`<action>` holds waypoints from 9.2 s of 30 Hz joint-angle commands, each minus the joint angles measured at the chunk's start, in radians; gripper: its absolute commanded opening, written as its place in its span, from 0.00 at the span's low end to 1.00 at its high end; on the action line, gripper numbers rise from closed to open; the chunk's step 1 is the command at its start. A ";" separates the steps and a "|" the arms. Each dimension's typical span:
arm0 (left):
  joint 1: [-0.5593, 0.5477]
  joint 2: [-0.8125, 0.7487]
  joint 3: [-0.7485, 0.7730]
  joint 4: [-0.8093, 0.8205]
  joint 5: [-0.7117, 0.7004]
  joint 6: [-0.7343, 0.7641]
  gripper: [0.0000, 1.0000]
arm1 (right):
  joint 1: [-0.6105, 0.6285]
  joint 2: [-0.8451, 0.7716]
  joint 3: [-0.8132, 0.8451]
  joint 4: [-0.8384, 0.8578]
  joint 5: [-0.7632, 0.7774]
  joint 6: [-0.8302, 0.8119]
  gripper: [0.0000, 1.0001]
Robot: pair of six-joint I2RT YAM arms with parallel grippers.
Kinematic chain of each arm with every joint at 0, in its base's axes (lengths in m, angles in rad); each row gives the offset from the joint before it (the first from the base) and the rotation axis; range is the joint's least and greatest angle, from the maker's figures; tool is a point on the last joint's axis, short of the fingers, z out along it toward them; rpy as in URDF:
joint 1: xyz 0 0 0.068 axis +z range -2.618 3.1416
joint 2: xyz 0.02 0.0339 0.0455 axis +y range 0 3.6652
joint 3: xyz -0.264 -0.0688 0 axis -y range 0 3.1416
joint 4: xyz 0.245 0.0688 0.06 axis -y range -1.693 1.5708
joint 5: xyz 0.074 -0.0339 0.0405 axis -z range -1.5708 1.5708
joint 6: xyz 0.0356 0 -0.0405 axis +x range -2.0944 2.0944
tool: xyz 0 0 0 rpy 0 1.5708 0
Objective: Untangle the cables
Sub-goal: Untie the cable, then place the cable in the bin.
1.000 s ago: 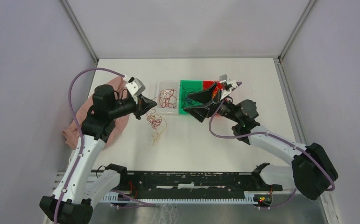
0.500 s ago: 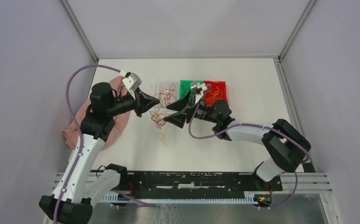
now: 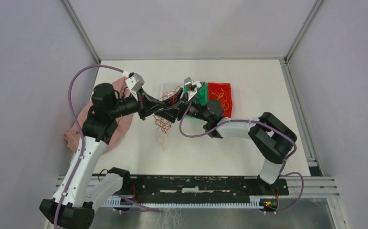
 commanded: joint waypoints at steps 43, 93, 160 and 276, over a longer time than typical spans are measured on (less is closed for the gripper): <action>-0.017 0.166 0.659 0.091 -0.052 -0.033 0.03 | 0.080 0.050 -0.159 -0.278 0.140 -0.225 0.48; -0.016 0.310 0.925 0.316 -0.442 0.246 0.03 | 0.110 -0.281 -0.334 -0.595 0.600 -0.343 0.59; -0.044 0.785 0.291 0.271 -0.551 0.202 0.03 | -0.244 -0.654 -0.374 -0.806 0.535 -0.317 0.55; -0.192 0.971 0.695 -0.301 -0.821 0.583 0.85 | -0.291 -0.619 -0.400 -0.819 0.497 -0.249 0.55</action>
